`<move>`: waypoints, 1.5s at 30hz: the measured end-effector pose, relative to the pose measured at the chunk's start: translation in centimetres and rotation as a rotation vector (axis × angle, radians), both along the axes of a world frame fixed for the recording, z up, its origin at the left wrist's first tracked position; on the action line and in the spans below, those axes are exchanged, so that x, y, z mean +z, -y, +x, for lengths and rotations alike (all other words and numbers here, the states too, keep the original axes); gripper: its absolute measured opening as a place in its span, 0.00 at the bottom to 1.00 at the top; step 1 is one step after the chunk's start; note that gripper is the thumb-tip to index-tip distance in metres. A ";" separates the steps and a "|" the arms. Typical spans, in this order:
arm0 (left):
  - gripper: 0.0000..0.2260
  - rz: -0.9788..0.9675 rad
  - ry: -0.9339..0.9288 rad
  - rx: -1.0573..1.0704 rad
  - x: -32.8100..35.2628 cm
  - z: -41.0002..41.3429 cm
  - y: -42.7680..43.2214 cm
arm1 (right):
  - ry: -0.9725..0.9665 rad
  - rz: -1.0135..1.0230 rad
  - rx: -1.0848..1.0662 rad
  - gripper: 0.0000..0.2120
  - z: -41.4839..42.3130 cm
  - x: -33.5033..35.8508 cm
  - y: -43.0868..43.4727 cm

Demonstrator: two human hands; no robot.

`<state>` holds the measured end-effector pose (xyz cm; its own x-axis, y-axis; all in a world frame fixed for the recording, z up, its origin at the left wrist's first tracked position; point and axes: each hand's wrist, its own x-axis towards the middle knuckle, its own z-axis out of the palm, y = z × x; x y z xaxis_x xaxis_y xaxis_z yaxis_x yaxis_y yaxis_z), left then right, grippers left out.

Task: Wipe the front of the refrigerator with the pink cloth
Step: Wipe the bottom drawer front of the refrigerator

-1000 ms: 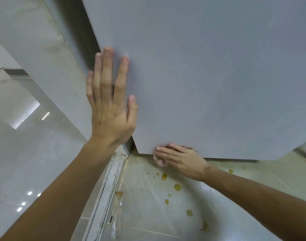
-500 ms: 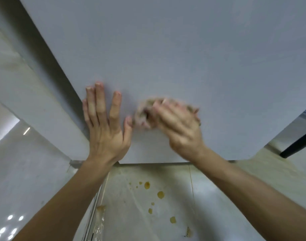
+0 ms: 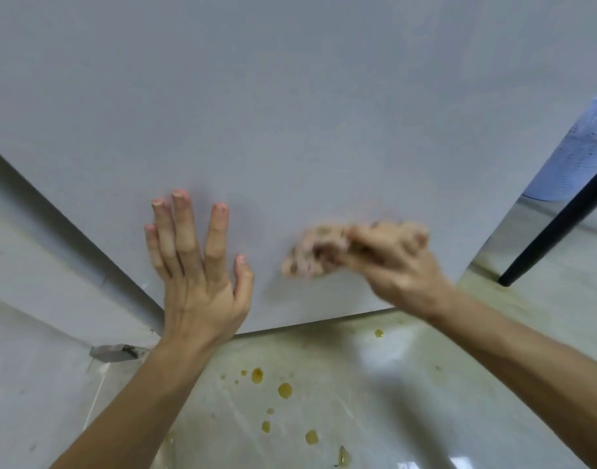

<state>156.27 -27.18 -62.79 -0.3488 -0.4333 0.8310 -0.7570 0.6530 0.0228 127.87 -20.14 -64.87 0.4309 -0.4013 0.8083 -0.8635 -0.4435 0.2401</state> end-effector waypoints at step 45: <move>0.36 -0.003 -0.036 -0.045 1.0 -5.9 -0.6 | -0.027 0.420 -0.202 0.17 -6.4 -11.6 -5.0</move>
